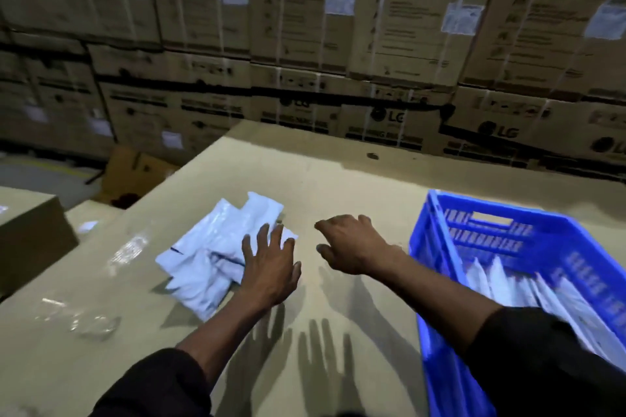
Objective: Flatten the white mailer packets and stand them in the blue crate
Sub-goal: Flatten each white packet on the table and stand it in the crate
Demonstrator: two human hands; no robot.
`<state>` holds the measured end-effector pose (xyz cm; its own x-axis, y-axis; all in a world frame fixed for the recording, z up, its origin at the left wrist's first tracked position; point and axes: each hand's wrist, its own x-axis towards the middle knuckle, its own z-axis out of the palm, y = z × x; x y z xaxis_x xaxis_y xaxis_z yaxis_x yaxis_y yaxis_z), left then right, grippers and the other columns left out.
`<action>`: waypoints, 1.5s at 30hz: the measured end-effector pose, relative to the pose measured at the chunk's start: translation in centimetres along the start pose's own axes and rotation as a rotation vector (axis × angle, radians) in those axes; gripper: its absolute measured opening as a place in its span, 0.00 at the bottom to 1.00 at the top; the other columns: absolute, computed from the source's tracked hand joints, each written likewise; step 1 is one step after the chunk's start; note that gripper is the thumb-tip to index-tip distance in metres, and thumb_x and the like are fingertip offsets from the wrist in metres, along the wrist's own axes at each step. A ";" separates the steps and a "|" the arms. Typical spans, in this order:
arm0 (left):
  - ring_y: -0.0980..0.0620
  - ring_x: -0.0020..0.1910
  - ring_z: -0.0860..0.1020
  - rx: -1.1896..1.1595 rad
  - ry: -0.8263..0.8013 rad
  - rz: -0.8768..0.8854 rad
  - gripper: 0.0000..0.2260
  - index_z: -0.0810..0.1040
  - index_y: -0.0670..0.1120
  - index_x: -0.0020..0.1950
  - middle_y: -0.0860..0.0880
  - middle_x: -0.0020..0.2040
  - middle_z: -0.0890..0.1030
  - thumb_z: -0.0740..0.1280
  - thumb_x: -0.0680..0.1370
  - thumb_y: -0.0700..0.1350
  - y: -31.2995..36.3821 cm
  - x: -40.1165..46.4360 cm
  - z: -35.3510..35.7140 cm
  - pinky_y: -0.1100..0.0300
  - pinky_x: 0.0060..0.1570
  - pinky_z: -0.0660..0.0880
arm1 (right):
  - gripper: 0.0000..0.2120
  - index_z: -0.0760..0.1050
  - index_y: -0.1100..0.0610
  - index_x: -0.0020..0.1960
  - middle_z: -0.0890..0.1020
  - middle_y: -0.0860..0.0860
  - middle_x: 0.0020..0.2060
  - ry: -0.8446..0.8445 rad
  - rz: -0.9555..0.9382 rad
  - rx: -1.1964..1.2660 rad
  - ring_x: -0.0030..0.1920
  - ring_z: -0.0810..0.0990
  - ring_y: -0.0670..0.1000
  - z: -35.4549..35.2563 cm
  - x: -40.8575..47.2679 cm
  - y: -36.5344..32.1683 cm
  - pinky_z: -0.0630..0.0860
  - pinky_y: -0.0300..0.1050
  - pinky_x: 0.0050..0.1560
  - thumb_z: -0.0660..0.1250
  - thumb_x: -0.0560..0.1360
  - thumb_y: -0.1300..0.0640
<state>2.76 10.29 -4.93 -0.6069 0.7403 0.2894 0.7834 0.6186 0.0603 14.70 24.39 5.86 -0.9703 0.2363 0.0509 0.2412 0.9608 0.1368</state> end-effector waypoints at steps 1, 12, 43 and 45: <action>0.35 0.69 0.69 0.007 -0.018 -0.032 0.23 0.81 0.44 0.56 0.39 0.69 0.76 0.79 0.66 0.51 -1.7 -0.5 0.8 0.30 0.63 0.68 | 0.18 0.69 0.54 0.65 0.77 0.54 0.61 -0.030 -0.004 0.018 0.65 0.73 0.59 1.0 1.0 -1.4 0.66 0.59 0.61 0.58 0.80 0.46; 0.29 0.76 0.65 -0.009 -0.015 -0.200 0.40 0.65 0.41 0.79 0.35 0.79 0.64 0.71 0.73 0.61 -9.0 2.4 5.4 0.32 0.72 0.56 | 0.26 0.56 0.52 0.79 0.60 0.51 0.78 -0.090 0.070 0.138 0.78 0.54 0.57 9.4 4.2 -8.7 0.52 0.64 0.74 0.55 0.83 0.46; 0.47 0.70 0.77 -0.159 -0.182 0.379 0.25 0.80 0.41 0.68 0.45 0.68 0.80 0.51 0.82 0.52 -1.5 -3.4 6.6 0.43 0.74 0.61 | 0.24 0.74 0.52 0.68 0.77 0.49 0.67 0.106 0.301 0.129 0.71 0.71 0.55 15.3 -4.2 -5.8 0.62 0.69 0.67 0.46 0.84 0.46; 0.45 0.68 0.78 -0.123 -0.243 0.294 0.26 0.81 0.41 0.66 0.44 0.66 0.82 0.51 0.82 0.53 -0.7 -3.4 7.1 0.40 0.69 0.70 | 0.26 0.72 0.51 0.71 0.74 0.49 0.70 0.039 0.290 0.138 0.73 0.69 0.55 16.0 -3.8 -5.6 0.61 0.71 0.67 0.44 0.83 0.44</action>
<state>3.36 9.22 -12.76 -0.3571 0.9308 0.0782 0.9296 0.3460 0.1269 16.76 20.45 -10.89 -0.8594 0.5002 0.1062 0.5007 0.8653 -0.0238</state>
